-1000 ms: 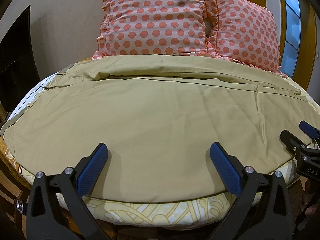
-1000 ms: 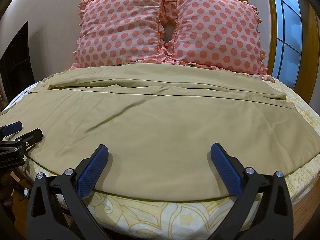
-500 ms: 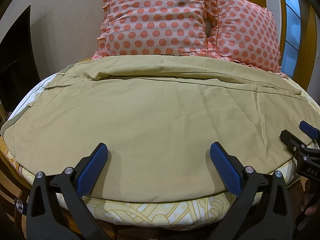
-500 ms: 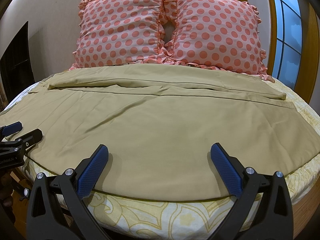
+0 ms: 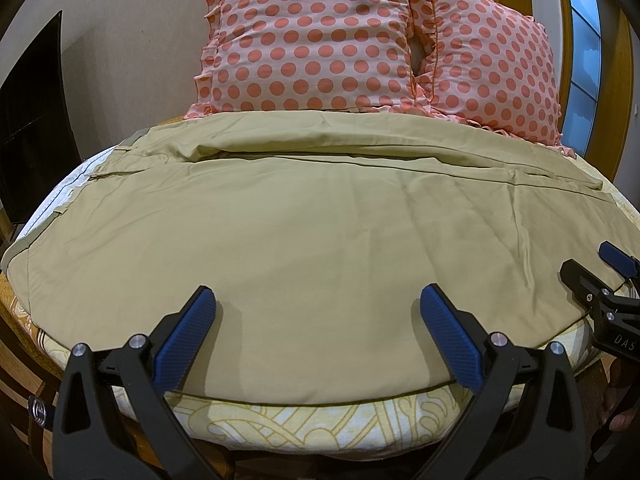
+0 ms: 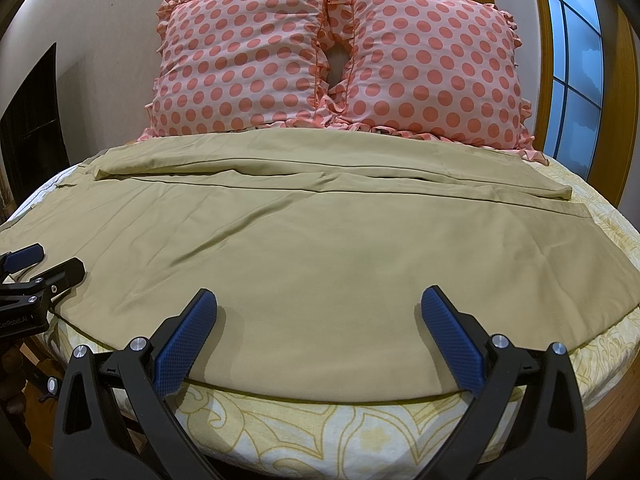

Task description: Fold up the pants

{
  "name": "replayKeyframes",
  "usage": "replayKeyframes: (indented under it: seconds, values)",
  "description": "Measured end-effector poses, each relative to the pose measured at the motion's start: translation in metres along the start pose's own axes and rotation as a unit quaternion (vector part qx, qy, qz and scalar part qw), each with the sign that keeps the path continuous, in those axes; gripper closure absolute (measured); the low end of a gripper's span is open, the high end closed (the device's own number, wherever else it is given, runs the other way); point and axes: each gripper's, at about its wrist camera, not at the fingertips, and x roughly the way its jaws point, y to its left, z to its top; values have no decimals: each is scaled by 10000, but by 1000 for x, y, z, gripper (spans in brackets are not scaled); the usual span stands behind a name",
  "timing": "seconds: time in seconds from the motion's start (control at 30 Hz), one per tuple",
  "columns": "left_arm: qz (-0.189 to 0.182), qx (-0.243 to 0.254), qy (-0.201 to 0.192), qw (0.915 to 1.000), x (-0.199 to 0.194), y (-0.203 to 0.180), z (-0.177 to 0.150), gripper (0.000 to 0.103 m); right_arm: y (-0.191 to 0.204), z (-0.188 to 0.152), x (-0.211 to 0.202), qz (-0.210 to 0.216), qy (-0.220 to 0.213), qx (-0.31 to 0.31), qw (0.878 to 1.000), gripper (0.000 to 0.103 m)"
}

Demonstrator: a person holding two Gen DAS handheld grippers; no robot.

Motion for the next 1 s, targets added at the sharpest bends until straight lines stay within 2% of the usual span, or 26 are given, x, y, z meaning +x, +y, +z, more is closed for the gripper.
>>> replayKeyframes:
  seconds: [1.0]
  values:
    - [-5, 6, 4, 10000, 0, 0, 1, 2, -2, -2, -1, 21, -53, -8, 10000, 1]
